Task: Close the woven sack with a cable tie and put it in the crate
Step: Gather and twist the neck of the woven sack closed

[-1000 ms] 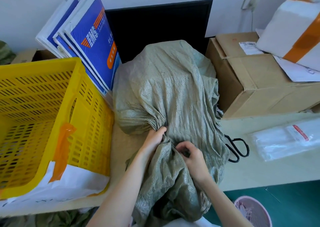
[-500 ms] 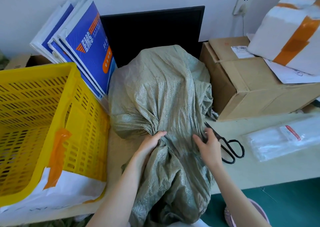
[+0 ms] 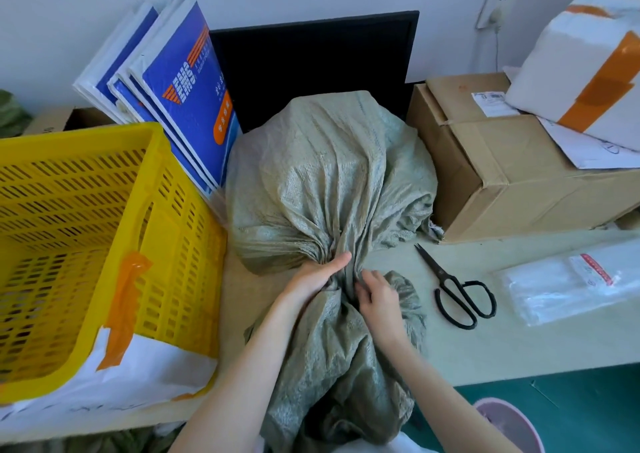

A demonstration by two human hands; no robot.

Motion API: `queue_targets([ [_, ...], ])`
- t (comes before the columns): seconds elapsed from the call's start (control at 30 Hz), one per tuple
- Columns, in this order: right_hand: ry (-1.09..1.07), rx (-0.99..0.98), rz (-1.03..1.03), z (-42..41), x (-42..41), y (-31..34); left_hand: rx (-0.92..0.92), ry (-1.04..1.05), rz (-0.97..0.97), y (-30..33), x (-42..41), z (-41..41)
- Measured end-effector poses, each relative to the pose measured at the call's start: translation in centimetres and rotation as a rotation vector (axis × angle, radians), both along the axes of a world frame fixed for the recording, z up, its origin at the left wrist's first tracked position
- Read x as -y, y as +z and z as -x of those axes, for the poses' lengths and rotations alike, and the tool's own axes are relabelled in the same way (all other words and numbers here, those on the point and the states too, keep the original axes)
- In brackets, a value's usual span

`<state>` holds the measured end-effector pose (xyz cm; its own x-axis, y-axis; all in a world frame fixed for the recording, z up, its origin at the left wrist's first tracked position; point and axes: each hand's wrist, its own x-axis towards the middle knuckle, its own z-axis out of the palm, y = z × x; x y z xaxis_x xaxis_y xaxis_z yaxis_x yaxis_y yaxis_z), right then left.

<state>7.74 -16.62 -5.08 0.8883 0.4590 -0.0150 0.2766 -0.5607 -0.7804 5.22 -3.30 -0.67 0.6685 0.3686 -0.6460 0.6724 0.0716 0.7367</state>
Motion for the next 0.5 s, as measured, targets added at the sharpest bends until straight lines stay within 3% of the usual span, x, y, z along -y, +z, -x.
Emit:
queue_targets([
  [0.07,0.028,0.002,0.044,0.8,-0.8,-1.2,0.017,-0.044,-0.016,0.0,-0.1,0.2],
  [0.17,0.012,-0.145,0.036,1.9,-1.4,-0.4,-0.012,-0.041,-0.112,-0.3,-0.1,0.1],
  [0.33,0.379,-0.062,-0.016,2.1,0.9,-0.1,0.016,0.023,-0.18,-0.5,0.0,-0.5],
  [0.4,0.214,-0.154,-0.123,0.7,1.8,0.3,0.047,0.047,-0.178,-0.6,0.0,-0.7],
  [0.5,-0.119,-0.532,-0.41,-2.7,2.1,2.2,0.002,0.034,-0.164,-0.6,-0.1,-1.0],
])
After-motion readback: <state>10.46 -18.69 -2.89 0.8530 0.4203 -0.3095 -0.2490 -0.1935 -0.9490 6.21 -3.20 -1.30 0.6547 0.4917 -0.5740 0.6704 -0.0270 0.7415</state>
